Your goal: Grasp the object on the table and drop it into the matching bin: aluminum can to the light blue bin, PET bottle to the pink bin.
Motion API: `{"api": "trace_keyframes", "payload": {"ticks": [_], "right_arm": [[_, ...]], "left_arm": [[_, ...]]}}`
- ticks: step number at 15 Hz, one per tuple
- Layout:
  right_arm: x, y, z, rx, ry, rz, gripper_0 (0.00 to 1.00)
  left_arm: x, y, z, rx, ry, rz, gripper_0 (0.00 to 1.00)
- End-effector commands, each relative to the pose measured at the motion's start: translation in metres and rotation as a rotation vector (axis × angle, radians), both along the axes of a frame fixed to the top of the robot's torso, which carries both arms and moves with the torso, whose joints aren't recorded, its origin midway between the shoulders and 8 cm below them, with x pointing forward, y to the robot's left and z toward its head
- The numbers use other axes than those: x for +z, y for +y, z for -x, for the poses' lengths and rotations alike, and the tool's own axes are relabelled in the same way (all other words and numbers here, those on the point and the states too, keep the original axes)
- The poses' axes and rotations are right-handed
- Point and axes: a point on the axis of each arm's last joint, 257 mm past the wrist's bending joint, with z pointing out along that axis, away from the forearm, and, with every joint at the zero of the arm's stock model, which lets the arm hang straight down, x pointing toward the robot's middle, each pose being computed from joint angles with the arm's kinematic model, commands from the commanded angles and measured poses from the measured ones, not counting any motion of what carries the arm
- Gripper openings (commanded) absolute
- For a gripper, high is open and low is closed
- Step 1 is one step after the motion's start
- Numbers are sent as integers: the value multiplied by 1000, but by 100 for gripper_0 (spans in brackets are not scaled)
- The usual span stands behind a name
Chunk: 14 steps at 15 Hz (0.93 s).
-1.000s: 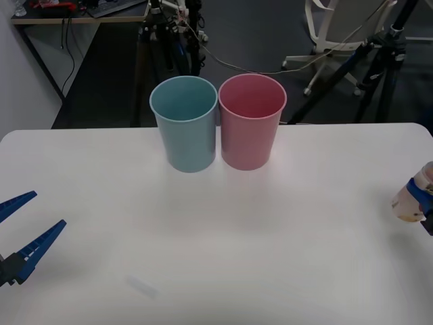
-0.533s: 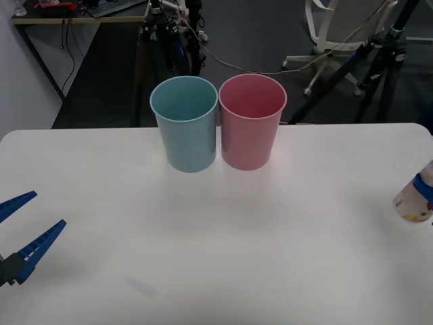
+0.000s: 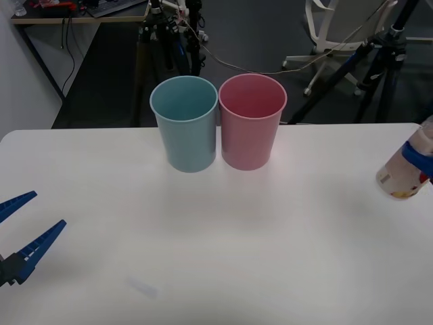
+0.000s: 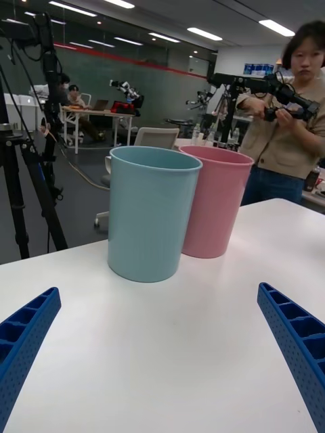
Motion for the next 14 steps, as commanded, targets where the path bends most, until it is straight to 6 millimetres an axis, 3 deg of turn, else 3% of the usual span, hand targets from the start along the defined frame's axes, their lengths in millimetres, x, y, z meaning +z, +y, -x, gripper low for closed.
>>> {"api": "trace_keyframes", "payload": {"ticks": [1,4,8,14], "right_arm": [[33,22,-5,80,-9,-18,0],[65,45,-17,129,-22,-39,0],[92,67,-36,189,-1,-48,0],[115,99,-97,210,-10,-57,0]], "left_arm": [[0,0,0,0,0,0,100],[0,0,0,0,0,0,100],[0,0,0,0,0,0,100],[0,0,0,0,0,0,100]]}}
